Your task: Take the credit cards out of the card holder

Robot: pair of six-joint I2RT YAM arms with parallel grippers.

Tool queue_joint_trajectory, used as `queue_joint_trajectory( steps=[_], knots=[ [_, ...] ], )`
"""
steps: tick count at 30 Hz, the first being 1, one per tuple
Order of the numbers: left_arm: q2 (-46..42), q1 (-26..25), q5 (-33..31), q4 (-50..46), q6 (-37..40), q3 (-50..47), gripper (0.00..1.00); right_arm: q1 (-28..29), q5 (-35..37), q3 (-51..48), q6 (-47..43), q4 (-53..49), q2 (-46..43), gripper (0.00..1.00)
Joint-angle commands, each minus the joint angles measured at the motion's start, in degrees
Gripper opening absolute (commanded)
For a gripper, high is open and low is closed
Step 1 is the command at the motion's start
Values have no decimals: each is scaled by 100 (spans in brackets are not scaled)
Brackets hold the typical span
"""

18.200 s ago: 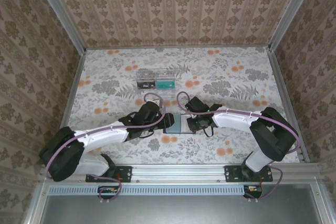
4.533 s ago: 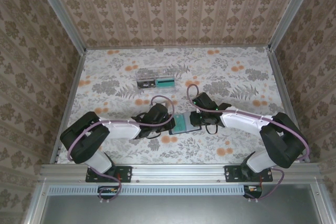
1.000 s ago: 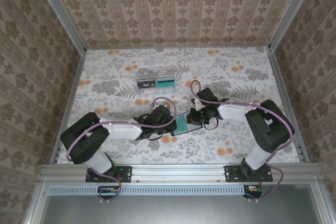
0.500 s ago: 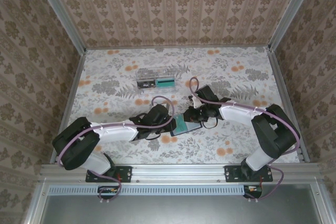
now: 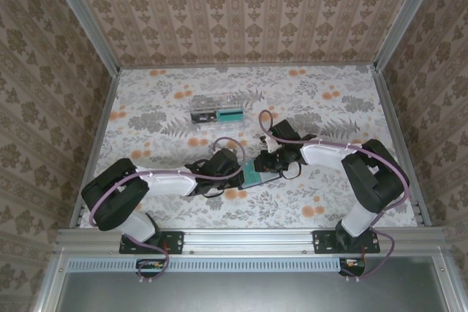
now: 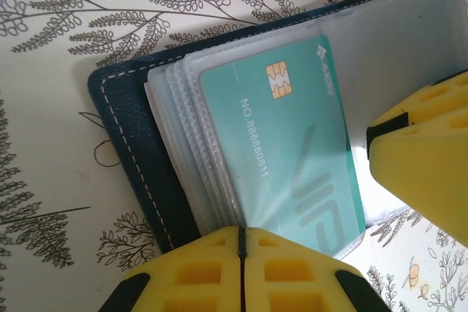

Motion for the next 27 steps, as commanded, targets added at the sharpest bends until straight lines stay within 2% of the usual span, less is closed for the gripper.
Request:
queue_joint_trajectory(
  steps=[1,10,13,21,27],
  knots=[
    [97,-28,-3,-98,-112,-117,7,35,-103,158,-148,-154,141,25],
    [184,-24,-21,-284,-88,-30,7,35,-1,149,-152,-185,243,24],
    [202,-22,-10,-309,-86,-20,7,26,-2,118,-173,-179,233,21],
    [260,-15,-21,-458,-33,68,7,-26,-579,38,-111,156,357,18],
    [259,-17,-17,-482,-41,68,6,-121,-662,-100,-24,300,295,0]
  ],
)
